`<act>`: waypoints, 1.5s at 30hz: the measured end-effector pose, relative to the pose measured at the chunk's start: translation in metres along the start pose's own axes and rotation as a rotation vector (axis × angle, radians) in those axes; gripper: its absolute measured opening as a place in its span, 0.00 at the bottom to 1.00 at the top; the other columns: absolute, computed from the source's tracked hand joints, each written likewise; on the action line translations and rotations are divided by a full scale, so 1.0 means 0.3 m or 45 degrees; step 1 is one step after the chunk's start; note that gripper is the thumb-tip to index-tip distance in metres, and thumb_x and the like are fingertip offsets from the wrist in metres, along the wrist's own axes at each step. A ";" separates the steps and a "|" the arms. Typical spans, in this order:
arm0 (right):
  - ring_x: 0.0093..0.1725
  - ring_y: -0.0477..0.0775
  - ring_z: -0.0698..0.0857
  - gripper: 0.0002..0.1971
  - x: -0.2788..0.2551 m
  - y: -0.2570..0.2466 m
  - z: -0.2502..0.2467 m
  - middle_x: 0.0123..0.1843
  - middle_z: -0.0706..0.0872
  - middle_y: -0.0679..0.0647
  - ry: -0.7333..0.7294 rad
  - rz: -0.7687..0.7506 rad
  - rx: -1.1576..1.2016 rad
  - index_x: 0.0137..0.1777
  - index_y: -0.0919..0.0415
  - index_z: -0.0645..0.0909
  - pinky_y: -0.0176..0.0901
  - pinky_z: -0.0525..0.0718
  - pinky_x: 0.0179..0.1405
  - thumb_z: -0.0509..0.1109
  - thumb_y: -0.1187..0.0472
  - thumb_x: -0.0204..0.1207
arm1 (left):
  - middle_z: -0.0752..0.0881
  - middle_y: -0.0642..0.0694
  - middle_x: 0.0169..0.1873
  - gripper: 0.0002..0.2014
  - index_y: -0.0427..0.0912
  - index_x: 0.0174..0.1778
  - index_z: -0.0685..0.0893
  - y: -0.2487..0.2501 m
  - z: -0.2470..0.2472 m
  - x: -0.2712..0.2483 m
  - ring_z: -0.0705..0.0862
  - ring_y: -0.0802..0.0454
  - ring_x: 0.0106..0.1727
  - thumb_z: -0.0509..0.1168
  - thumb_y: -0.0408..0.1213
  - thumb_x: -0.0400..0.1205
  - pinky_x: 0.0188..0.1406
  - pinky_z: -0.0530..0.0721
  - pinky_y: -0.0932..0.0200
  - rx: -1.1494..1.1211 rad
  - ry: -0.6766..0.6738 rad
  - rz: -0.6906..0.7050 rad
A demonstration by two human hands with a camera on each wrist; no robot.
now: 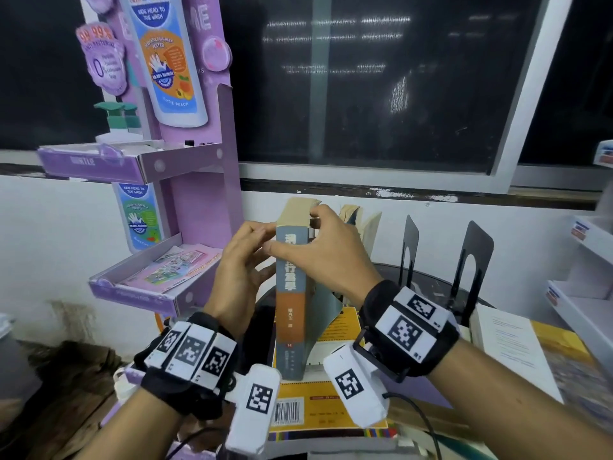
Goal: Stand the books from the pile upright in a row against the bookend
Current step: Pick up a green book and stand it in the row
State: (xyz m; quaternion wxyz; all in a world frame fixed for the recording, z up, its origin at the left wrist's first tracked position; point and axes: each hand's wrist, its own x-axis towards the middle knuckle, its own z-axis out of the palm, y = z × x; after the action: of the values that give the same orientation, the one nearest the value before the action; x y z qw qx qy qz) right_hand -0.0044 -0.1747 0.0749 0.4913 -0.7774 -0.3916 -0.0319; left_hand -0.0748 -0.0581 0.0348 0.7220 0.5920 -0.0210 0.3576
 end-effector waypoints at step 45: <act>0.47 0.51 0.85 0.09 0.116 0.120 -0.556 0.47 0.87 0.52 0.529 0.182 -0.243 0.51 0.57 0.85 0.34 0.79 0.32 0.75 0.56 0.72 | 0.74 0.40 0.72 0.26 0.45 0.72 0.75 -0.300 0.281 0.402 0.75 0.43 0.70 0.71 0.44 0.77 0.63 0.72 0.55 0.973 -0.011 -0.186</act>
State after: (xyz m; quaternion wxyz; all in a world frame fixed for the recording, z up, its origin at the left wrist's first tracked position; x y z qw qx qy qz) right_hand 0.0987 -0.2937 0.1496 0.4866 -0.8228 -0.2212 -0.1931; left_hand 0.0967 -0.0762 0.0390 0.4730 0.8195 0.1530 0.2850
